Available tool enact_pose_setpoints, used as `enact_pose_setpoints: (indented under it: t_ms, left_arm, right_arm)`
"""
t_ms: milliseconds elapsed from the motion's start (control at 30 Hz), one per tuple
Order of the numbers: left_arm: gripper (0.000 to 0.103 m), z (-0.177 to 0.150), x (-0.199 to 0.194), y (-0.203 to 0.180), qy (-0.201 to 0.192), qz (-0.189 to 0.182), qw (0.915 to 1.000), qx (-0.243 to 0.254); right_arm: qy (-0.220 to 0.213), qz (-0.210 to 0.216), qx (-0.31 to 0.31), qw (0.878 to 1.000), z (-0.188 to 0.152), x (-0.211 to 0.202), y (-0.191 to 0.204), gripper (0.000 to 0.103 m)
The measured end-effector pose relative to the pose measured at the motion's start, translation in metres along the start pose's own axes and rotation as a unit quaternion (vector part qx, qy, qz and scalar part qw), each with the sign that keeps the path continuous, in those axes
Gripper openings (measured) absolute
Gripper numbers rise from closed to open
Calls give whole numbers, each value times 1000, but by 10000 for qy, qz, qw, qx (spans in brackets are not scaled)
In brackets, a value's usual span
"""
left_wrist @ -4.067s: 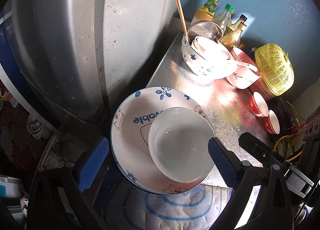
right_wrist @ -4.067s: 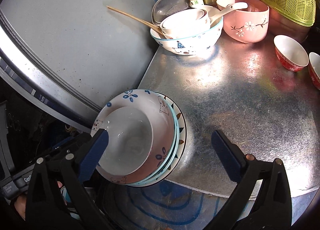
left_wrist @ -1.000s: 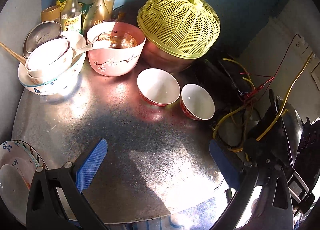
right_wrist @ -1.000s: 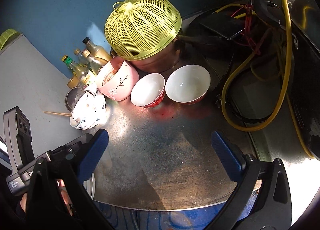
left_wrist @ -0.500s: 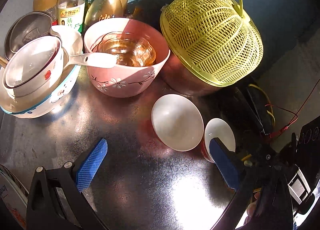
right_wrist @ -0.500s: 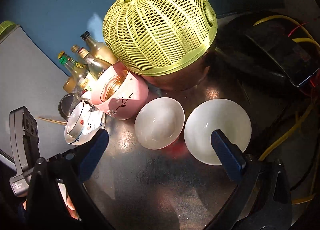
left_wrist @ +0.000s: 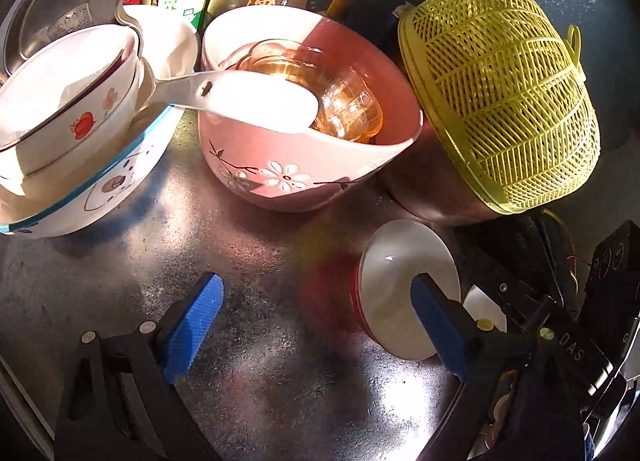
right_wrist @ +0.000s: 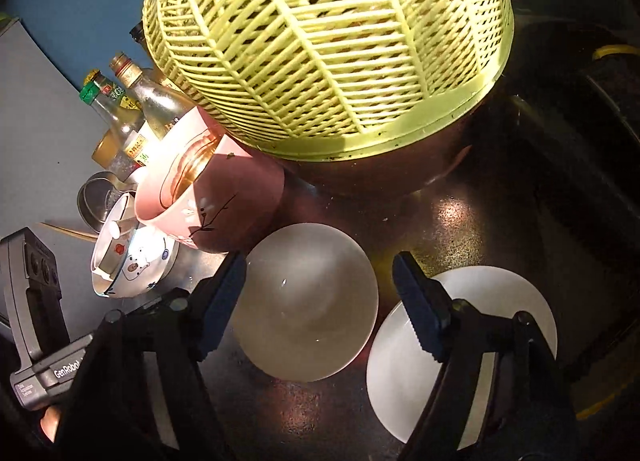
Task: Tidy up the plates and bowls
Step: 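Move the left tool to the rim of a red-rimmed white bowl, then close the left tool on the rim of the red-rimmed bowl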
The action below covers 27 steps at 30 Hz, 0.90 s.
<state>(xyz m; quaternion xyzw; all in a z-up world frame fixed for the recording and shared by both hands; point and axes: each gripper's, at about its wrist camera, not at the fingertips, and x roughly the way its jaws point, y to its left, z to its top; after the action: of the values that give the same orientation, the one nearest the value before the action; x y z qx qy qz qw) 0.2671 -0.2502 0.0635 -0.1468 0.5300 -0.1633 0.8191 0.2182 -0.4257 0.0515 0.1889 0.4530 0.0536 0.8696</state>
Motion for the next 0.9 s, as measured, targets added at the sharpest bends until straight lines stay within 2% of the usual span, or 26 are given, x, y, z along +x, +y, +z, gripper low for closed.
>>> enact_pose_setpoints:
  t_ms: [33,200,233,333,400,467,567,667,700,733,800,900]
  left_arm:
    - [85,0,5,-2,56,-10,10000,15]
    - [78,-4,19,-10,140,-89,9998,60]
    - [71,-4,23,-11,167,-104,9998,65]
    - [65,-5,33,-10,288,-116,9995,31]
    - [61,-5,39,-8,358,-104,9993,-18]
    - [52,-6,43,-5,410,-79,9991,-29]
    - [45,-8,46,-3,447,-66,9990,19]
    - [36,-8,44,-1,401,-44,9991,92]
    - [34,-9,44,0,408,-42,9991,108]
    - [30,-10,44,0,422,-53,9990,116]
    - [29,-9,45,1,445,-80,9989,150]
    - [26,-11,47,-1,432,-33,9988,211]
  right_arm:
    - [53,-19,-39,10000,1,5,0,71]
    - [145,-165,-173,9996,3,22,2,61]
    - [172,-217,-214,9994,5,24,2,60]
    - [298,-267,-383,9985,9,30,4,50]
    - [370,-365,-493,9974,10,33,5,48]
    - [407,-339,-439,9976,12,34,3,45]
    - [601,-293,-270,9974,9,38,-6,39]
    - [585,-293,-320,9973,1,36,-5,37]
    - [574,-241,-360,9974,-2,34,-3,35]
    - [588,-233,-415,9971,-6,33,1,29]
    - [631,-136,-476,9968,-12,32,6,23]
    - [752,-77,-563,9955,-21,37,14,23]
